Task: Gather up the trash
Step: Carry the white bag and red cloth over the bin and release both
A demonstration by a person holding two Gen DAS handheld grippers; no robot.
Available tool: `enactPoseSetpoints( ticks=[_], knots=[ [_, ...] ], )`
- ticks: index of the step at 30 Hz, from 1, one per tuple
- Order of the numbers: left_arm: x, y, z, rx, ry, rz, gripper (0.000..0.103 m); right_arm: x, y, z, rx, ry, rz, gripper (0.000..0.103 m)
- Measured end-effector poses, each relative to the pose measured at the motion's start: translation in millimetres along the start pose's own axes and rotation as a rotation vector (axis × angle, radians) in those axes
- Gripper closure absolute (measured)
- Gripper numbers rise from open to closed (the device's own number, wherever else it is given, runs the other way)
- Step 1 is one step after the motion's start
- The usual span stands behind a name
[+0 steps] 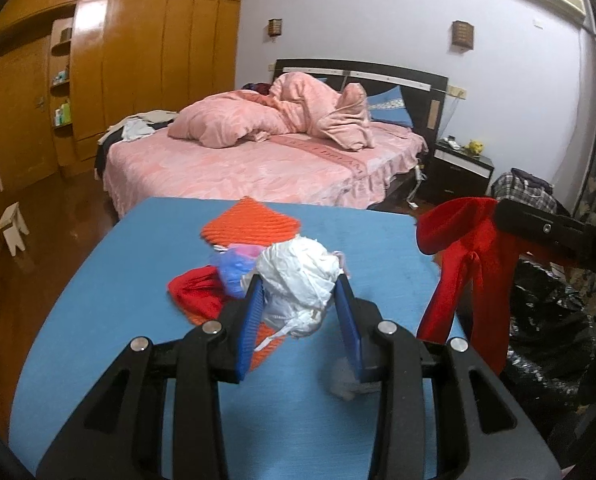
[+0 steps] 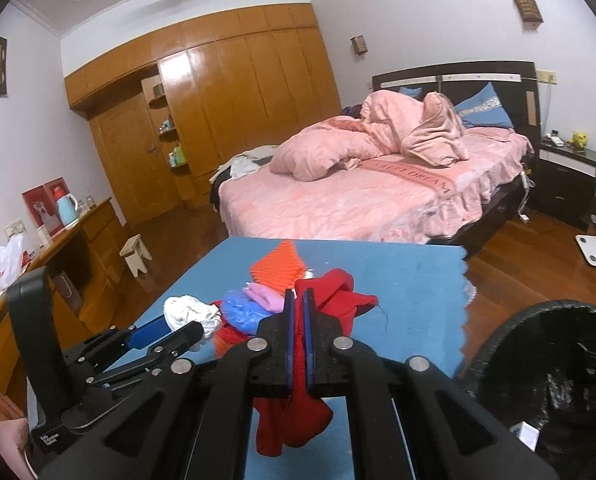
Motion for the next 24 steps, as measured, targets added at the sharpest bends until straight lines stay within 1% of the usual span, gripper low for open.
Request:
enactPoseSetpoints(
  ticks=[4,9,15,21,24],
  knots=[
    [-2.1,-3.7,-23.4,0.042,-0.022,0.002,0.068,1.6,14.1,-18.5,0.037,-0.009,-0.005,0.099],
    [-1.4,-10.2,-55.0,0.099,-0.045,0.006,0.068,4.9,32.6,-51.1,0.098,-0.036,-0.012,0.099],
    [-2.6,-21.7,-109.6,0.191,-0.092,0.006,0.068,8.8,57.1,-95.9,0.173,-0.072,-0.024,0.099],
    [-2.3,-35.3,-172.1,0.291,-0.137,0.01,0.068,13.9,85.5,-143.7,0.259,-0.098,-0.036,0.099],
    [-0.3,-42.0,-197.0,0.329,-0.156,0.016,0.068,18.4,98.3,-167.5,0.303,-0.116,-0.037,0.099]
  ],
)
Point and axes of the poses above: each gripper's, at about its wrist camera, not at the fingertips, and y roughly against the way its jaws point, z to its left, x to its underside, the point moved 6 cm from there along -y, roughly the way its jaws point, and after that the axes turned 2 degrees about x, right-handed, at the moved point
